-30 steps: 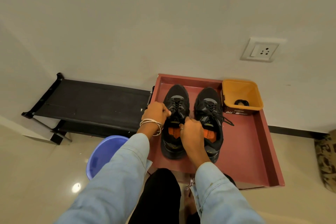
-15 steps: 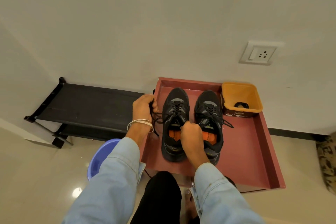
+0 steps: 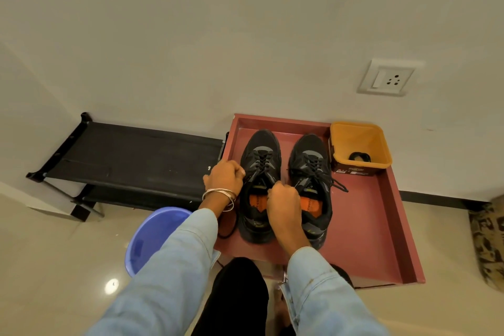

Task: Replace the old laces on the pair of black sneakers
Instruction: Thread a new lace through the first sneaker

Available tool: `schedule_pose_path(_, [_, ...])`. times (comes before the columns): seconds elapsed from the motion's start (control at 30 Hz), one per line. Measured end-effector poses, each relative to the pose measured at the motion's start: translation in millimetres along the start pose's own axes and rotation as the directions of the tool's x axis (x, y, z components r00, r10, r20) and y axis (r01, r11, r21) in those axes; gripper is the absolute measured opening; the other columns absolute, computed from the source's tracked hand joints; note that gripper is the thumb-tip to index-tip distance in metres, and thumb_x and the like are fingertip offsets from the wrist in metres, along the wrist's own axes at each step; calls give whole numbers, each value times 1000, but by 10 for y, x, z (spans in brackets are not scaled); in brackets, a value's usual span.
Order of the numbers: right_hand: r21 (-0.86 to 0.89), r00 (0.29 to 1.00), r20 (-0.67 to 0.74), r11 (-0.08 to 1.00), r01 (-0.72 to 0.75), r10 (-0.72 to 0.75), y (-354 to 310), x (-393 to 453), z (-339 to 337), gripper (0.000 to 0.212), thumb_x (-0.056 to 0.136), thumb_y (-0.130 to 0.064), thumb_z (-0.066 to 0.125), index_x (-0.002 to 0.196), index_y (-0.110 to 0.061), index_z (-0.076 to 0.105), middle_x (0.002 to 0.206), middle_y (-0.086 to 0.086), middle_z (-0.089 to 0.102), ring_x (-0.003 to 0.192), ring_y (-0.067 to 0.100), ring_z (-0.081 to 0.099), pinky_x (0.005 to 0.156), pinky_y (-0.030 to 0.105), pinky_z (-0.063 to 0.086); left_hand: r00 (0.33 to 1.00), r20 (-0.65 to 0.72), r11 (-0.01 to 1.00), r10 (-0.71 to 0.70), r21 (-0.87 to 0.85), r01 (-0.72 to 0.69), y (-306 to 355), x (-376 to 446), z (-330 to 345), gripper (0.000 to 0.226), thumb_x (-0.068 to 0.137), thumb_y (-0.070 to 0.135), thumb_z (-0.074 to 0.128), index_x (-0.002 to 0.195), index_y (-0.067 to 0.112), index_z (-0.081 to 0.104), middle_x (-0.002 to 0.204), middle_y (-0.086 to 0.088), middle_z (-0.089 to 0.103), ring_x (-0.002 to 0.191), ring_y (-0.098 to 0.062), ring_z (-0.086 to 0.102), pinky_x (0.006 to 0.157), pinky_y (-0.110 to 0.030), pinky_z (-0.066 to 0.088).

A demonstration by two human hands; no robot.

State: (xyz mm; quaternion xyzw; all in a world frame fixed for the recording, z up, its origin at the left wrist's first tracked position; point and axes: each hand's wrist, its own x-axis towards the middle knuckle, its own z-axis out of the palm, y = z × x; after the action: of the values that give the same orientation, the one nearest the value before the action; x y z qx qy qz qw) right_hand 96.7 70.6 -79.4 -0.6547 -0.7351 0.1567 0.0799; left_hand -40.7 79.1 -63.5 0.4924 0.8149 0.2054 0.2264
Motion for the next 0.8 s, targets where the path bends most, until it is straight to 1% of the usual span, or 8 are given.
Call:
schedule_pose_path(0.07, [-5,1000,8,1000,-5,5,-13,-13,-14,24,97,-6,43,115,1,57,106,16,65,99,29,61,77,32,51,998,-24,996,-62,-72,60,52,19,-83,16,92,21,50,84,25,63,89,3,69,96,-22,61,97,-42,38])
schedule_pose_path(0.13, [-18,1000,20,1000,-2,3,-27,-20,-41,24,97,-5,44,115,1,58,107,16,65,100,29,61,78,32,51,998,-21,973,-65,-224,59,120,39,-195,19,92,23,53,74,26,57,70,6,66,86,-19,66,94,-41,45])
schedule_pose_path(0.27, [89,1000,-25,996,9,-7,-34,22,-133,22,96,-12,51,114,-3,59,112,14,63,105,31,56,85,34,46,994,-97,900,49,-428,-87,361,-40,-473,12,90,19,60,79,21,65,68,0,68,70,-17,67,82,-36,55])
schedule_pose_path(0.37, [386,979,-133,902,196,-155,-117,75,-335,28,91,-28,60,113,-11,63,107,7,67,102,26,60,87,36,48,992,-63,738,110,-664,-124,623,-172,-664,15,92,8,57,85,12,69,75,-7,69,63,-18,64,70,-30,56])
schedule_pose_path(0.43, [653,974,-54,730,200,-218,-232,73,-514,36,86,-36,65,117,-18,61,111,0,69,105,17,62,88,36,50,995,43,604,91,-797,-20,785,-270,-759,19,95,3,50,97,2,69,83,-9,69,67,-18,66,62,-28,56])
schedule_pose_path(0.57, [932,979,105,362,-35,-175,-304,41,-757,14,90,-14,65,102,-6,66,92,7,72,86,18,68,82,31,54,973,225,336,56,-922,194,895,-302,-856,27,96,-3,40,111,0,62,102,-13,68,92,-22,68,82,-33,53])
schedule_pose_path(0.67, [936,985,139,337,-97,-103,-135,22,-869,15,94,-9,57,91,2,68,68,5,65,59,10,58,62,21,49,976,215,140,-16,-966,215,803,-214,-871,35,92,-14,36,118,-3,56,101,-13,66,99,-23,65,96,-35,48])
schedule_pose_path(0.8, [898,987,131,412,-156,89,241,142,-908,18,96,-7,53,92,1,69,65,5,59,54,9,48,52,20,42,967,154,28,-203,-986,163,601,-56,-755,45,86,-20,41,126,-3,53,89,-6,62,69,-9,59,100,-34,46])
